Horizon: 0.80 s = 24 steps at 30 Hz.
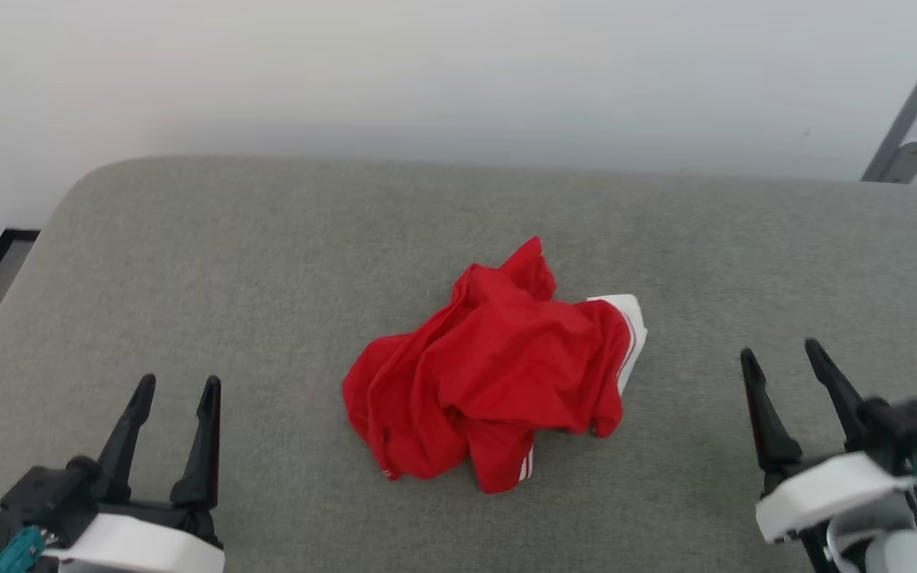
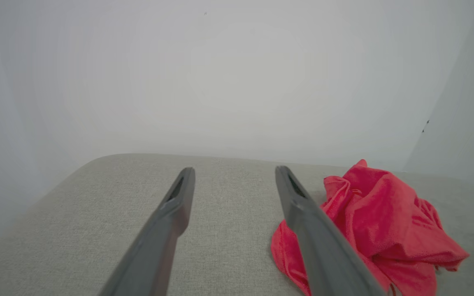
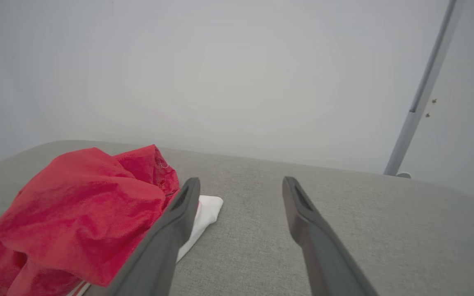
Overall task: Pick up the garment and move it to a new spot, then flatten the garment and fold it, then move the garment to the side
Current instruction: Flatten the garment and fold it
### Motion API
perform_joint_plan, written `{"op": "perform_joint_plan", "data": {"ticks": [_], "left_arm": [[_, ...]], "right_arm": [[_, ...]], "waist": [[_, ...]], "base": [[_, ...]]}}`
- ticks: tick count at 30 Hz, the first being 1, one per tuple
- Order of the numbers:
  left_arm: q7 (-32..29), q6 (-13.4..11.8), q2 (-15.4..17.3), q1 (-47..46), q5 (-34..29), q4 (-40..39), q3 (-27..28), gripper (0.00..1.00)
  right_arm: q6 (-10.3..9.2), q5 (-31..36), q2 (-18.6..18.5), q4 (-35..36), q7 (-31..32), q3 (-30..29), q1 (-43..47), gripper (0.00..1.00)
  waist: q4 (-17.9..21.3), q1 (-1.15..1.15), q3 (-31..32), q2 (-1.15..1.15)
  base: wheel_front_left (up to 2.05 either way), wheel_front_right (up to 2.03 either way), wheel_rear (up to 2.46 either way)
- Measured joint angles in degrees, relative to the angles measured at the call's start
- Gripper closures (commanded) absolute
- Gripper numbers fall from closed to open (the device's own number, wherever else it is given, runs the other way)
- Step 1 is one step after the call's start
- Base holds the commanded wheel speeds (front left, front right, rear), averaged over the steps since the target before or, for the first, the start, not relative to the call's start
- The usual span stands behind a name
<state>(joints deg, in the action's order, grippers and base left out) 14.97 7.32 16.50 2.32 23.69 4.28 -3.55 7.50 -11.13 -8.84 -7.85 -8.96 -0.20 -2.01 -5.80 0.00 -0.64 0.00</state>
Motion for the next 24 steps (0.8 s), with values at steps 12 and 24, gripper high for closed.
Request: {"op": "perform_joint_plan", "data": {"ticks": [12, 24], "left_arm": [[0.00, 0.00, -0.05, -5.56, 0.96, 0.23, -3.68, 0.00], [0.00, 0.00, -1.79, -9.33, 1.98, 1.59, -5.84, 0.00]], "right_arm": [[0.00, -6.11, -8.75, -5.72, 14.52, 7.92, -11.24, 0.00], [0.01, -15.47, -17.01, -16.28, 35.42, 16.85, -21.89, 0.00]], "waist": [[-5.48, 0.00, -4.75, 0.00], [-12.94, 0.00, -11.13, 0.00]], "base": [[0.00, 0.00, 0.00], [0.00, 0.00, 0.00]]}}
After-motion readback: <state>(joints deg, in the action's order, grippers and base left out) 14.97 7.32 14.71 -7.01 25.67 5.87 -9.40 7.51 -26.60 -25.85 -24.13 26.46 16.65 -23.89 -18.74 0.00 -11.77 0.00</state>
